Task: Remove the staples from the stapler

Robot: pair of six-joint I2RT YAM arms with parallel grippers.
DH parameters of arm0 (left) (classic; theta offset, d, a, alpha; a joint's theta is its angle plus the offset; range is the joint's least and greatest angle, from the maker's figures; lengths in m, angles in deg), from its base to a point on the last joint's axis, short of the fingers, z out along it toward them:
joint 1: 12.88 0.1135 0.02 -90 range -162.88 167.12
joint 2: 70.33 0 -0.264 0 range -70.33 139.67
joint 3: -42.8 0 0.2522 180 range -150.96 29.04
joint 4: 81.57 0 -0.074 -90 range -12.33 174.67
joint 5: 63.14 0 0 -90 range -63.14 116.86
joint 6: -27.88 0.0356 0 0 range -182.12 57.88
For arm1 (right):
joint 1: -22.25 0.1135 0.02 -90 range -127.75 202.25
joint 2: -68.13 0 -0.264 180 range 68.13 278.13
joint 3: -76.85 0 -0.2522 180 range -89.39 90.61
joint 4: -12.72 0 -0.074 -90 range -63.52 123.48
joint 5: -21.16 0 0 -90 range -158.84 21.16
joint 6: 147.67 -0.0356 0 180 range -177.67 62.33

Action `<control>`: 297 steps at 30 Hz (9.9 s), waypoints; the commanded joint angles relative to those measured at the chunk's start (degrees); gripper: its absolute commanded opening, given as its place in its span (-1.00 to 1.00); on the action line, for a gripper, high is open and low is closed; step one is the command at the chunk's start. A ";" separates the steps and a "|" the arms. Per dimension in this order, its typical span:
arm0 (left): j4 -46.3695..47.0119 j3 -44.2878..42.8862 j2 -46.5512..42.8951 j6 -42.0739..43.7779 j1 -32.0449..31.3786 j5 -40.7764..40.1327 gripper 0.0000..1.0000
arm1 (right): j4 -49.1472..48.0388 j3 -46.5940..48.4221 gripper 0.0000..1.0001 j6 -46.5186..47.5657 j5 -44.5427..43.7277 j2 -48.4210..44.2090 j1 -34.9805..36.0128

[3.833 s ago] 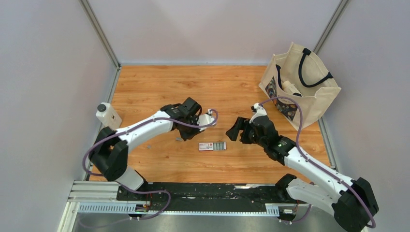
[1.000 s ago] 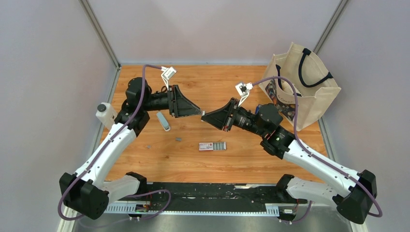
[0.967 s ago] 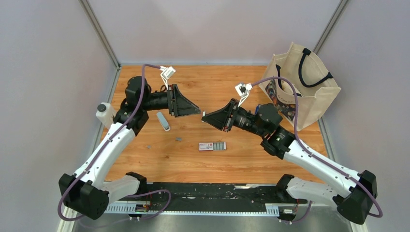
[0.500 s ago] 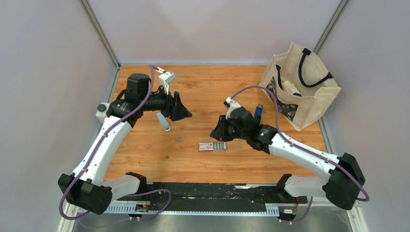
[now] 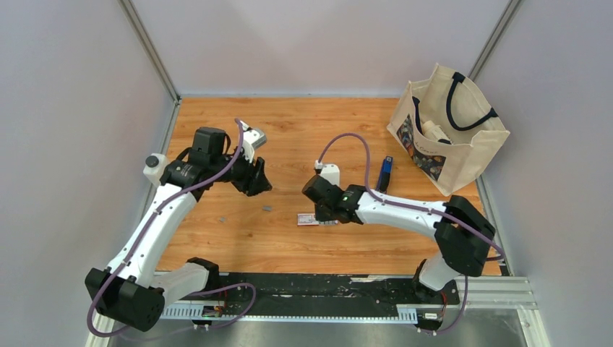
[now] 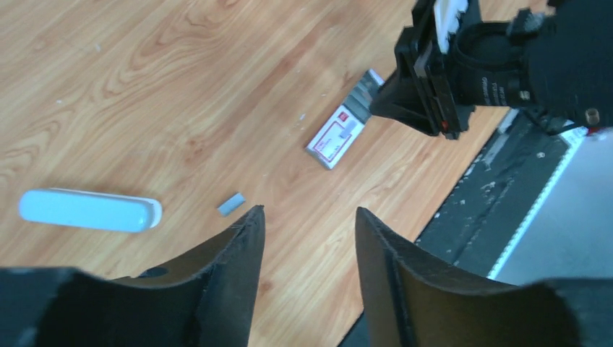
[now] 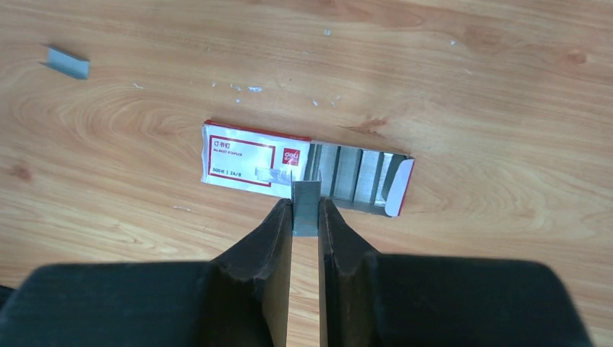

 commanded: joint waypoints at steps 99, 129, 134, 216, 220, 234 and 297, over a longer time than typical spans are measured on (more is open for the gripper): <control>-2.95 0.69 0.65 1.43 1.94 1.42 0.71 | 3.93 5.88 -0.99 -2.00 -6.87 11.31 2.88; -2.60 1.04 0.30 1.52 2.03 1.34 0.71 | 3.49 6.23 -0.74 -1.38 -5.64 12.37 2.00; -2.60 0.95 0.03 1.69 1.94 1.25 0.71 | 3.40 6.23 -0.60 -1.29 -5.46 12.37 2.00; 0.91 2.18 35.01 49.15 -17.40 -25.38 0.30 | -17.26 -21.89 0.05 8.99 9.39 -27.61 -17.42; 1.71 2.01 36.59 49.24 -17.84 -27.84 0.29 | -17.17 -22.60 0.05 9.16 10.62 -30.43 -18.56; 4.43 5.26 37.83 50.91 -19.51 -33.03 -0.03 | -16.46 -22.78 0.03 9.69 12.82 -33.25 -20.06; 75.80 -5.56 14.36 -75.92 -7.47 32.54 -0.97 | -35.18 0.16 0.08 4.24 49.56 -32.90 -20.58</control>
